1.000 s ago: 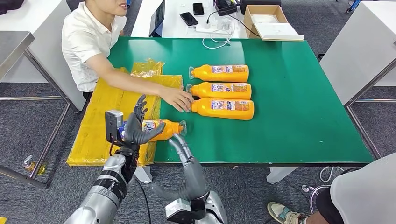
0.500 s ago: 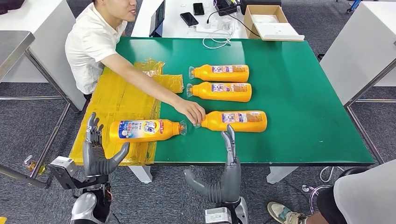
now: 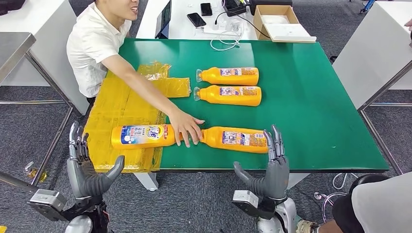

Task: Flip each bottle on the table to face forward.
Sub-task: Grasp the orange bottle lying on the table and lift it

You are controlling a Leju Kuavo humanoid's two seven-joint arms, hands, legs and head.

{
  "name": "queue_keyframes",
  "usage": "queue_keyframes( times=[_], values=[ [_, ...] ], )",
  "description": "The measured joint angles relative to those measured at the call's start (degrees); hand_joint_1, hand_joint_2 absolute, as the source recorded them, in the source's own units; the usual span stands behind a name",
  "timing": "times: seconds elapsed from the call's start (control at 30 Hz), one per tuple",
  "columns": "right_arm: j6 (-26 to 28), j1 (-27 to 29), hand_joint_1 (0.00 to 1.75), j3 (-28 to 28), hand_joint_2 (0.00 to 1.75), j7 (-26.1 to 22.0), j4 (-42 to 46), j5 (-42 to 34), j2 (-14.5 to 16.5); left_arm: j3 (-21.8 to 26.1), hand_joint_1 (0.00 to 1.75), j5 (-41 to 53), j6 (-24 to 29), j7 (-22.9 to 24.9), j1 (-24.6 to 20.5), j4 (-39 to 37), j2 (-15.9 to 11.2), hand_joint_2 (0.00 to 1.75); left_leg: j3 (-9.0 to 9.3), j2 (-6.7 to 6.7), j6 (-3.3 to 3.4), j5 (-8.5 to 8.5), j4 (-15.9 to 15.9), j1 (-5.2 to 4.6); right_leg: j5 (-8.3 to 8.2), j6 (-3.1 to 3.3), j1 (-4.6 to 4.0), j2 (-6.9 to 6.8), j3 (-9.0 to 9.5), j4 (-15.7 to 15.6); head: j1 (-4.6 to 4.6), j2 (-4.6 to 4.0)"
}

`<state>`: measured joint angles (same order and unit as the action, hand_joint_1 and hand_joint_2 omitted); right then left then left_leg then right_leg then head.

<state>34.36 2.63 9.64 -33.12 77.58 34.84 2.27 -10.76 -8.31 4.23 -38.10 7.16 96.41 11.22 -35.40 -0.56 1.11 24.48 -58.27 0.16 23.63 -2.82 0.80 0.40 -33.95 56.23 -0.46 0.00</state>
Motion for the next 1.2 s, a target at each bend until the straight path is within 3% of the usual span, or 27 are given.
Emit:
queue_keyframes(
  times=[0.1, 0.23, 0.4, 0.6, 0.93, 1.2],
  values=[
    [0.0, -3.0, 0.0, -2.9, 1.75, 3.5, -5.2, 6.6, -2.9, -1.3, 0.0, 1.0, 0.5, -0.9, 0.4, 0.9, -0.1, 1.75, 0.0, -0.02, 0.03, -0.02, 0.0, -0.01, -0.03, -0.03, 0.01, -0.01, 0.03, 0.0, 0.01, 0.0],
    [-0.8, -7.4, 0.0, -5.4, 1.75, 5.7, -13.3, 10.1, -6.1, -2.9, 0.0, -0.1, 0.1, -0.4, 0.4, 1.2, -0.2, 1.75, 0.01, -0.02, 0.06, -0.04, 0.0, -0.06, -0.06, -0.08, 0.05, 0.0, 0.03, 0.0, 0.01, 0.0],
    [-3.7, -11.6, 0.0, -6.4, 1.75, 10.3, -21.2, 13.9, -8.5, -4.7, 0.0, -1.8, 0.5, 4.4, 0.0, 1.0, -0.2, 1.75, 0.0, -0.01, 0.06, -0.04, 0.0, -0.06, -0.07, -0.1, 0.05, 0.0, 0.02, 0.0, -0.01, 0.0],
    [-5.7, -16.5, 0.0, -6.2, 1.75, 17.2, -29.9, 18.8, -10.6, -6.9, 0.0, -1.7, 0.9, 6.2, -0.6, 0.4, -0.4, 1.75, -0.02, -0.04, 0.06, -0.04, 0.0, -0.05, -0.07, -0.1, 0.04, -0.02, 0.01, 0.0, 0.0, 0.0],
    [-6.4, -22.7, 0.0, -6.2, 1.75, 18.1, -41.4, 19.6, -11.4, -8.8, 0.0, -1.7, 0.7, 6.6, -2.0, -1.7, -0.7, 1.75, -0.04, -0.04, 0.07, -0.05, 0.0, -0.07, -0.07, -0.1, 0.05, -0.03, 0.01, 0.0, -0.02, 0.0],
    [-6.9, -26.6, 0.0, -5.2, 1.75, 17.0, -46.8, 20.1, -10.1, -10.2, 0.0, -1.7, -0.1, 6.8, -3.4, -3.2, -0.7, 1.75, -0.04, -0.04, 0.06, -0.05, 0.0, -0.05, -0.07, -0.1, 0.04, -0.03, 0.01, 0.0, -0.02, 0.0]
  ],
)
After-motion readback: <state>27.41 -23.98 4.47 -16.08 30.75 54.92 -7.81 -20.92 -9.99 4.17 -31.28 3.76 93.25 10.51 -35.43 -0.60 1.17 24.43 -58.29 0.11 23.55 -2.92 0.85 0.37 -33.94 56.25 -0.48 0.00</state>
